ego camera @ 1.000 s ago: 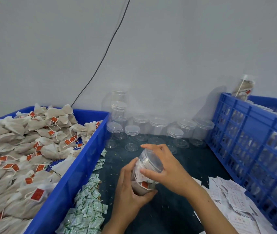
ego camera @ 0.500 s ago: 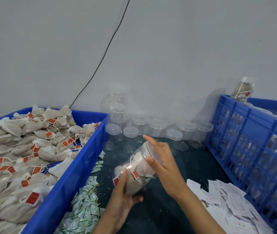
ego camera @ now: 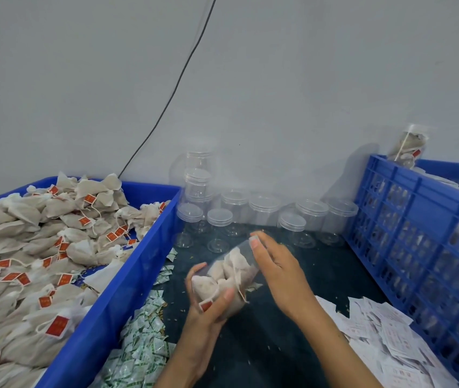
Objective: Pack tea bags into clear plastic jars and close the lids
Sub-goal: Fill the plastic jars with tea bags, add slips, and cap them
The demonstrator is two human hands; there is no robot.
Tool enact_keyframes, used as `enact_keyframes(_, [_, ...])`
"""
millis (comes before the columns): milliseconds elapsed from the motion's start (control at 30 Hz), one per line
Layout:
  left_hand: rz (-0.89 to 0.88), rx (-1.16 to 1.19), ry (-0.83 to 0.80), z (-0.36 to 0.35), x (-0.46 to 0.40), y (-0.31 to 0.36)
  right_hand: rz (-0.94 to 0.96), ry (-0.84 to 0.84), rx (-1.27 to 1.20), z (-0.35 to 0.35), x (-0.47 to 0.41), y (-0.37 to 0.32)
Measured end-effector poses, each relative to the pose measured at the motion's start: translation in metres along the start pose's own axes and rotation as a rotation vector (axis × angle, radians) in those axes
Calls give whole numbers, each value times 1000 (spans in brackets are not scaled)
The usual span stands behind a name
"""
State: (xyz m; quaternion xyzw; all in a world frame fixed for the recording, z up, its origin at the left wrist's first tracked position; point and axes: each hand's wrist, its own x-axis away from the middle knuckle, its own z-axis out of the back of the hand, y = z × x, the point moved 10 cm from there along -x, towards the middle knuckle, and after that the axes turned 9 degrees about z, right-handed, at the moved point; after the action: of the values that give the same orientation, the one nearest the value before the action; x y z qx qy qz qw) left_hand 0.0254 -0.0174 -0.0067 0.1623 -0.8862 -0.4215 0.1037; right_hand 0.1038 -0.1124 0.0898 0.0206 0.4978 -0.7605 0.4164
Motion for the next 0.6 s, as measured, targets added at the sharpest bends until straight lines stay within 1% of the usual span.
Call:
enact_keyframes(33, [-7, 8, 11, 0, 1, 2, -46, -50, -25, -5, 0, 3])
enact_keyframes(100, [61, 95, 13, 1, 1, -2, -88, -190, -136, -14, 0, 3])
enact_keyframes(200, [234, 238, -15, 0, 0, -17, 46, -349, -281, -12, 4, -17])
enact_keyframes(267, [255, 240, -37, -1, 0, -20, 59, -349, -306, -6, 6, -19])
enact_keyframes(300, [221, 222, -36, -1, 0, -18, 42, -322, -280, -1, 7, -15])
enact_keyframes(367, [87, 154, 4, 4, -2, -7, -16, -256, -171, 3, 5, -4])
enact_keyframes(433, [-10, 78, 56, 10, -2, 2, -138, -249, -32, 2, 4, 12])
enact_keyframes(500, [28, 91, 55, 10, -2, -1, -199, -255, -37, -3, 4, 16])
enact_keyframes(533, [83, 125, 30, 8, -2, -6, -179, -269, -89, -7, 2, 15])
enact_keyframes(600, [192, 175, -25, 2, 0, -15, -75, -319, -230, -15, 2, 2])
